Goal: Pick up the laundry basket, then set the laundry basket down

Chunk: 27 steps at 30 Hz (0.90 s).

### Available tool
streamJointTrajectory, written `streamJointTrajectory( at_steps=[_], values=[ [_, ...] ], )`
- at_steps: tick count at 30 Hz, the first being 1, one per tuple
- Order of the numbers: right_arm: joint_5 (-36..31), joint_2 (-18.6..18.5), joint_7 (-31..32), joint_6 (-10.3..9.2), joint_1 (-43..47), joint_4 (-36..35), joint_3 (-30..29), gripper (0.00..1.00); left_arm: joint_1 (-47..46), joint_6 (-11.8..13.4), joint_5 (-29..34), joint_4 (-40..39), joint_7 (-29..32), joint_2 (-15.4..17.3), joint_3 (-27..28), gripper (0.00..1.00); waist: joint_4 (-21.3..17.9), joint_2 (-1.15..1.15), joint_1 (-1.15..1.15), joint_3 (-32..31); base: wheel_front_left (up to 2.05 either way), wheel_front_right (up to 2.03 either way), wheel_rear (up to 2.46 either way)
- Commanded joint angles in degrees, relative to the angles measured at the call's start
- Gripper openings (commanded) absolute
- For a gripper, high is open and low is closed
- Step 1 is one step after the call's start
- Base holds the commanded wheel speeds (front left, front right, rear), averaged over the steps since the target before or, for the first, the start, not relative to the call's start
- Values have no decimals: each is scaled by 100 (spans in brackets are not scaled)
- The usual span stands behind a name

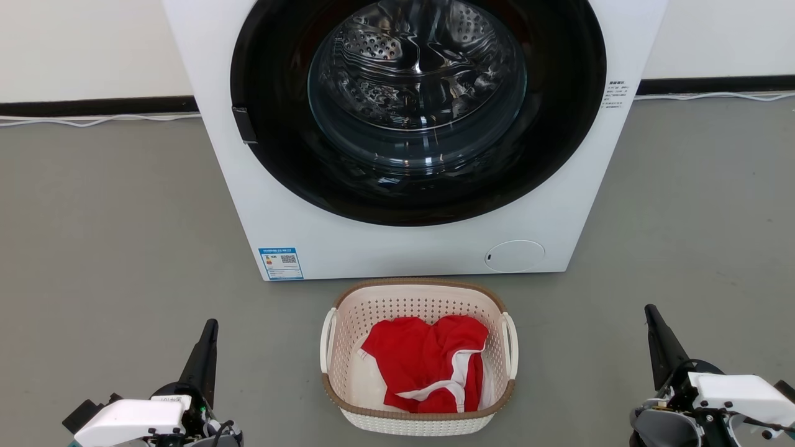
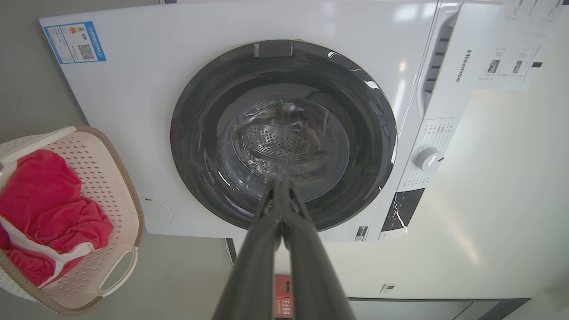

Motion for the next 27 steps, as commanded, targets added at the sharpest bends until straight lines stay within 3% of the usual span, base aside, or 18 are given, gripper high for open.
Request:
streamJointTrajectory(
  at_steps=[1, 9, 10, 20, 27],
  values=[
    [38, -22, 41, 42, -197, -179, 109, 0, -319, -41, 5, -167, 34, 77, 137, 0, 0, 0, 0, 0, 0, 0, 0],
    [38, -22, 41, 42, -197, -179, 109, 0, -319, -41, 5, -167, 34, 77, 137, 0, 0, 0, 0, 0, 0, 0, 0],
    [0, 0, -1, 0, 0, 0, 0, 100, 0, 0, 0, 0, 0, 0, 0, 100, 0, 0, 0, 0, 0, 0, 0],
    [-47, 20, -121, -1, 128, 127, 106, 100, 128, -1, 8, 161, -126, -34, -88, 100, -1, 0, 13, -5, 0, 0, 0],
    [-255, 18, -239, 2, 140, 77, 171, 100, 124, -4, 78, 151, -246, -26, -177, 100, 0, 0, 1, 16, 0, 0, 0]
  ],
)
